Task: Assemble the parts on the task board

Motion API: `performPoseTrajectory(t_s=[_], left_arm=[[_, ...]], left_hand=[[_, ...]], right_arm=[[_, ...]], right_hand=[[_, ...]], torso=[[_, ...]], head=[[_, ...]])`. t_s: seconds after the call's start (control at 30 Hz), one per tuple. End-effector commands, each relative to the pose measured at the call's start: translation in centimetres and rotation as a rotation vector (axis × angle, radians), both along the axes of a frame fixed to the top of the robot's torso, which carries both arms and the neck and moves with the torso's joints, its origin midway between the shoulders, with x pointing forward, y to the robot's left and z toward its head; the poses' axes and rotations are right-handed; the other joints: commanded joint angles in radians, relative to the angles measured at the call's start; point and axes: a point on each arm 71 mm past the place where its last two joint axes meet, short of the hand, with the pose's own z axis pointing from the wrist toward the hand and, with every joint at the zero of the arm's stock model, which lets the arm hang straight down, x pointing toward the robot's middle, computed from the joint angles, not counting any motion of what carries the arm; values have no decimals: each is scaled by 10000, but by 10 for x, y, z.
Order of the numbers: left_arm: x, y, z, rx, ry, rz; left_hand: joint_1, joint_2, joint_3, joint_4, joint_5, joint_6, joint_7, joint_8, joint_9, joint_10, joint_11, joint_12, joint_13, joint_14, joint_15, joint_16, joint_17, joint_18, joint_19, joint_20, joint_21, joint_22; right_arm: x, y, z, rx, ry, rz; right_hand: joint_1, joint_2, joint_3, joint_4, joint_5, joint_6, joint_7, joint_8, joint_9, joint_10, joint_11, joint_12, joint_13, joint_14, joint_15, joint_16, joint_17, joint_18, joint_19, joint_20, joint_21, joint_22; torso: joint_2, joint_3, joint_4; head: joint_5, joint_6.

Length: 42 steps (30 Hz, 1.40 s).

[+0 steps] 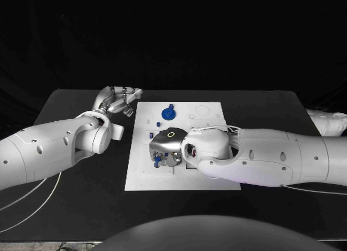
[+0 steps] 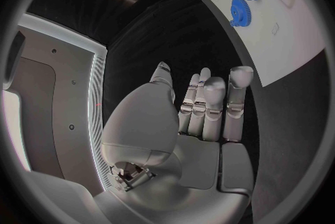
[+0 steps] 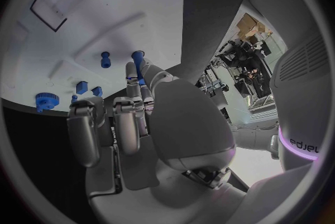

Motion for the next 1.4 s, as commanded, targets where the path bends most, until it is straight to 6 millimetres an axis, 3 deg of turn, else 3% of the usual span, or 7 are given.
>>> performPoseTrajectory(t_s=[0.03, 1.0, 1.23, 1.3, 1.4], left_arm=[[0, -2, 1, -79, -27, -163], [0, -3, 1, -87, -32, -179], [0, -3, 1, -87, -25, -181], [0, -3, 1, -85, -25, -179], [0, -3, 1, -86, -23, -185]], left_hand=[[16, 87, -78, -9, 60, -66, -12, 34, -3, -35, -47, -10, 8, -62, -17, -48, -10, 113, -63, -28, -53, 2], [38, 102, -105, -7, 98, -75, -10, 34, -4, -37, -45, -8, 9, -70, -16, -62, -26, 116, -77, -25, -59, 3], [49, 112, -112, -8, 106, -77, -10, 35, -5, -39, -45, -7, 9, -72, -16, -67, -31, 116, -80, -24, -59, 5], [55, 116, -112, -9, 108, -78, -10, 35, -5, -39, -45, -7, 9, -73, -16, -70, -35, 119, -89, -23, -71, -1], [89, 124, -113, -17, 115, -78, -12, 37, -4, -39, -45, -5, 10, -73, -16, -72, -37, 119, -92, -23, -71, 1]], right_arm=[[0, -1, -3, -345, 41, 32], [2, 4, -4, -326, 161, 31], [1, 4, -5, -473, 218, 42], [1, 3, -5, -526, 231, 26], [1, 3, -5, -540, 220, -16]], right_hand=[[91, -13, 71, 2, 20, 113, 91, 39, 10, -106, 15, -64, -14, 1060, 55, 41, 2635, -68, 1048, 56, 45, 2635], [14, -68, 64, 42, 19, -11, 88, -75, -23, -279, 31, -66, -15, 1060, 78, 41, 2635, -68, 1048, 86, 45, 2635], [-89, -336, 16, 66, 10, -528, 56, -343, -152, -945, 38, -78, -22, 1060, 61, 41, 2635, -68, 1048, 99, 45, 2635], [-163, -475, -36, 91, -4, -835, 45, -366, -221, -1246, 34, -81, -25, 1060, -7, 41, 2635, -68, 1048, 54, 45, 2635], [-276, -668, -151, 103, 5, -1440, 42, -354, -303, -1887, 136, -54, -7, 1060, 82, 41, 2635, -68, 1048, 77, 45, 2635]], torso=[[-9, 4, 7], [0, 0, -2], [-6, -3, 2], [-1, -1, 8], [3, -1, 12]], head=[[-10, 1], [-46, 1], [-56, 1], [-50, 1], [-56, 1]])
